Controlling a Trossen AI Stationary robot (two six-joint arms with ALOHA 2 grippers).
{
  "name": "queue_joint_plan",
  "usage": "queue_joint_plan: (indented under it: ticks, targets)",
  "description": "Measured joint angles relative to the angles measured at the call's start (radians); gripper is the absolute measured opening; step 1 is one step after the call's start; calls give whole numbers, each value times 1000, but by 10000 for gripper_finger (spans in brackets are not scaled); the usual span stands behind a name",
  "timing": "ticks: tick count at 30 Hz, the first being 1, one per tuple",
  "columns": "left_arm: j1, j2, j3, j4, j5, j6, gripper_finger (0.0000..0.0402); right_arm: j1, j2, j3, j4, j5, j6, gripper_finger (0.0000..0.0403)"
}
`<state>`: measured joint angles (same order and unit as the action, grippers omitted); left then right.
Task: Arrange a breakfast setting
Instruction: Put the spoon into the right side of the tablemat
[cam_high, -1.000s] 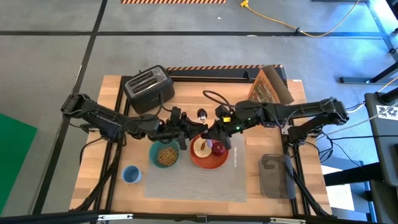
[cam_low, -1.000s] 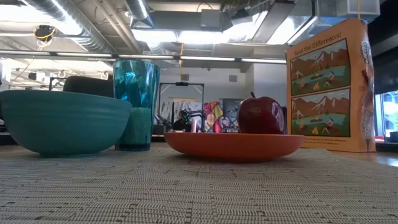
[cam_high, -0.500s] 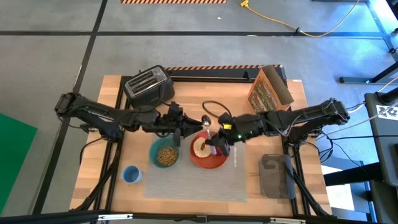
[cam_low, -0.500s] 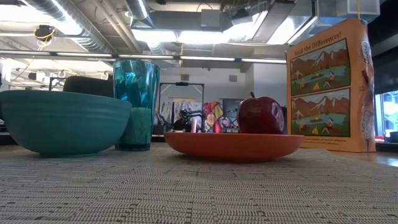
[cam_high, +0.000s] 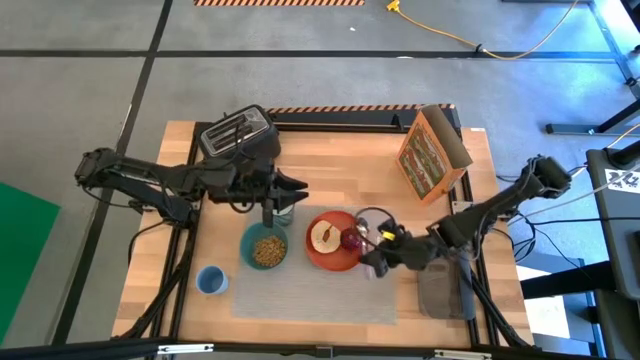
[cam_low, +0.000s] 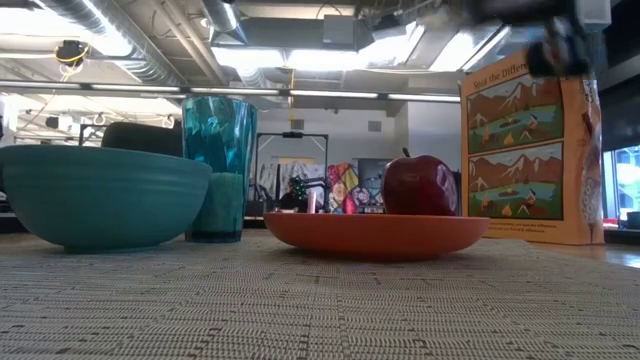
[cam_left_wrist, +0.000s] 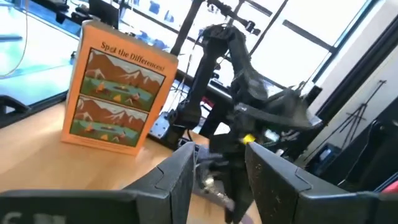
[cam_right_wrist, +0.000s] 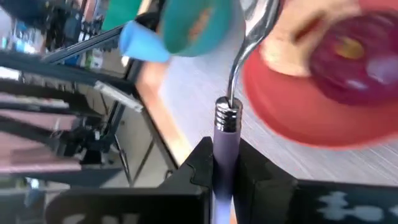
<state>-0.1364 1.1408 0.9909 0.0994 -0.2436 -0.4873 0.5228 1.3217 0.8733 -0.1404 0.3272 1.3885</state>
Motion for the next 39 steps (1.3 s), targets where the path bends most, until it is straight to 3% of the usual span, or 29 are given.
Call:
queue_joint_plan:
  ticks: [6, 18, 31, 39]
  targets:
    - [26, -1, 0, -15, 50, -3, 140, 28, -27, -210, 92, 34, 180, 16]
    - [56, 0, 0, -42, 78, -32, 140, 27, -27, -364, 24, 13, 391, 16]
    - [91, 0, 0, -64, 66, -30, 140, -67, -15, -391, 26, -77, 310, 16]
    - [91, 0, 0, -66, 66, -25, 140, -67, 67, -391, 136, -126, 320, 16]
